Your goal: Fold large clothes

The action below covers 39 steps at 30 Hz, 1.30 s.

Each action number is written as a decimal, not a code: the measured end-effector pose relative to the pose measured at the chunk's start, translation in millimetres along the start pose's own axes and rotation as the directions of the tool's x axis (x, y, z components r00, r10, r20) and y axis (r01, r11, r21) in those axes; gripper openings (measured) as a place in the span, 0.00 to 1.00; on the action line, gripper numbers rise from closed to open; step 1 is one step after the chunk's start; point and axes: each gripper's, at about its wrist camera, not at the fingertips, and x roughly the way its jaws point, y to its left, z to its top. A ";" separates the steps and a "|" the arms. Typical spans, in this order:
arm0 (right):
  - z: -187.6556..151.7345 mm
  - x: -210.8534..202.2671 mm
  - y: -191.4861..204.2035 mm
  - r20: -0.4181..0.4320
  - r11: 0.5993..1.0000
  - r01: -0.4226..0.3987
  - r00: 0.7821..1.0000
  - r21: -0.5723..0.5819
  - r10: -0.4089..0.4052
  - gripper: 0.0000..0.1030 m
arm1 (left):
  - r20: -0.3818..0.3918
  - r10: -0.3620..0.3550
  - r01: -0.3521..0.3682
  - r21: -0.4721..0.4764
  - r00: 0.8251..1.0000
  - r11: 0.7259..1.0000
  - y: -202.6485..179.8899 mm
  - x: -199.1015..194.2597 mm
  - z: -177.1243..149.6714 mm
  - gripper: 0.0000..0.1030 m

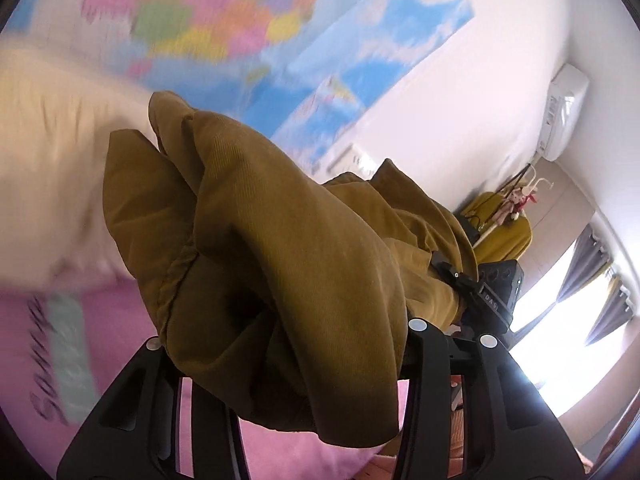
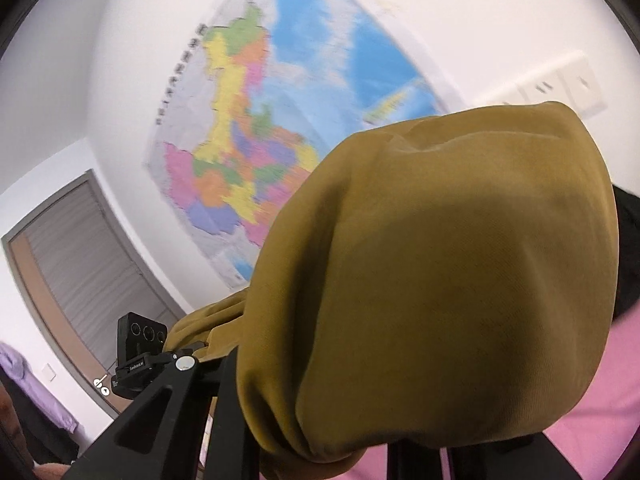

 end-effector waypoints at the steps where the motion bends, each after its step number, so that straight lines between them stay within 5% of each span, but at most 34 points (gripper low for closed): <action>1: 7.9 9.1 8.4 0.004 1.000 -0.017 1.000 -0.016 0.017 0.18 | 0.017 0.011 -0.011 0.013 1.000 1.000 -2.3 -5.4 6.8 0.40; 6: 39.7 62.9 47.5 0.015 0.989 -0.129 0.991 -0.071 0.130 0.18 | 0.156 0.101 -0.115 0.081 0.983 0.990 -10.1 -47.0 59.1 0.40; 12: 65.4 165.1 93.1 -0.013 0.963 -0.251 0.968 -0.095 0.251 0.18 | 0.314 0.226 -0.262 0.075 0.922 0.962 24.0 -103.7 111.8 0.40; 17: 61.5 250.5 124.2 -0.062 0.938 -0.336 0.941 -0.084 0.332 0.18 | 0.445 0.349 -0.401 0.023 0.824 0.916 72.7 -143.7 146.1 0.40; 21: 28.1 318.6 146.4 -0.123 0.923 -0.360 0.931 -0.139 0.344 0.18 | 0.513 0.400 -0.449 -0.030 0.760 0.893 129.1 -170.4 164.1 0.40; 23: 2.7 344.8 145.3 -0.186 0.921 -0.364 0.923 -0.138 0.337 0.18 | 0.505 0.475 -0.508 -0.081 0.721 0.857 174.2 -174.5 160.4 0.40; 26: -58.8 399.8 124.1 -0.368 0.944 -0.319 0.890 -0.086 0.268 0.19 | 0.419 0.573 -0.559 -0.168 0.705 0.812 242.8 -167.5 140.1 0.40; 29: -108.3 431.5 91.5 -0.511 0.964 -0.265 0.825 0.031 0.243 0.24 | 0.307 0.637 -0.560 -0.306 0.708 0.770 310.9 -162.9 106.7 0.41; 30: -116.2 433.0 83.9 -0.523 0.962 -0.265 0.813 0.059 0.256 0.27 | 0.308 0.621 -0.528 -0.336 0.720 0.780 324.2 -167.0 94.8 0.42; 33: -116.8 427.5 81.4 -0.531 0.961 -0.266 0.806 0.072 0.262 0.38 | 0.309 0.608 -0.507 -0.351 0.731 0.788 327.7 -171.9 81.2 0.48; 37: -106.0 408.8 86.4 -0.562 0.962 -0.261 0.786 0.077 0.258 0.58 | 0.270 0.653 -0.569 -0.331 0.707 0.753 317.0 -173.8 89.4 0.49; 39: -97.6 392.0 85.0 -0.563 0.969 -0.243 0.794 0.054 0.231 0.61 | 0.248 0.678 -0.600 -0.325 0.692 0.731 311.6 -173.2 91.2 0.50</action>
